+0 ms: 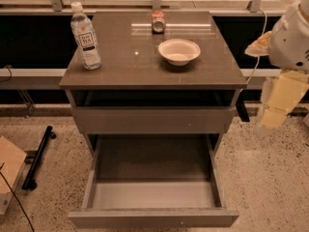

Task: Place blue plastic bottle into middle drawer

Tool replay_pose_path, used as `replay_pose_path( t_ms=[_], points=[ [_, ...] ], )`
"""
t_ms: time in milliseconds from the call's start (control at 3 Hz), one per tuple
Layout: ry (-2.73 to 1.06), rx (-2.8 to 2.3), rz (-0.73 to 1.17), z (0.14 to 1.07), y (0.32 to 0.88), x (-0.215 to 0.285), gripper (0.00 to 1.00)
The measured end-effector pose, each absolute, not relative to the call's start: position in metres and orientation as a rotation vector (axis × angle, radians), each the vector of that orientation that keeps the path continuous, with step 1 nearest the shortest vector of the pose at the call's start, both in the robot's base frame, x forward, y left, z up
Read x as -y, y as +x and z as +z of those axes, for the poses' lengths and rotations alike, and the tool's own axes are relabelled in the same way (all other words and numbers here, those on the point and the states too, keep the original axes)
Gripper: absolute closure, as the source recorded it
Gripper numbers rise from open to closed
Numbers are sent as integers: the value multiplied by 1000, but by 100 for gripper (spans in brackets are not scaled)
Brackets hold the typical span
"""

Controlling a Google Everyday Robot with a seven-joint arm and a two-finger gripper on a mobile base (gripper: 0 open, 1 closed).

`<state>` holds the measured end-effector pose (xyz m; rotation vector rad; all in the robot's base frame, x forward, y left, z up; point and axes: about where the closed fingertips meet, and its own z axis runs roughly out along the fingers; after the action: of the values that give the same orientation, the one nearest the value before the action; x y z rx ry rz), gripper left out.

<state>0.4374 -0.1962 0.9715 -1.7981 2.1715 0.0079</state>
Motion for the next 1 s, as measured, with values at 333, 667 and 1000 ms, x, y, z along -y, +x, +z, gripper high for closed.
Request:
replay_pose_path(
  t_ms=[333,667,1000],
  points=[
    [-1867,-2095,132,963,440,167,0],
    [-1912,-2029,228,955,442,137,0],
    [-1946,-1957,294,951,447,101,0]
  ],
)
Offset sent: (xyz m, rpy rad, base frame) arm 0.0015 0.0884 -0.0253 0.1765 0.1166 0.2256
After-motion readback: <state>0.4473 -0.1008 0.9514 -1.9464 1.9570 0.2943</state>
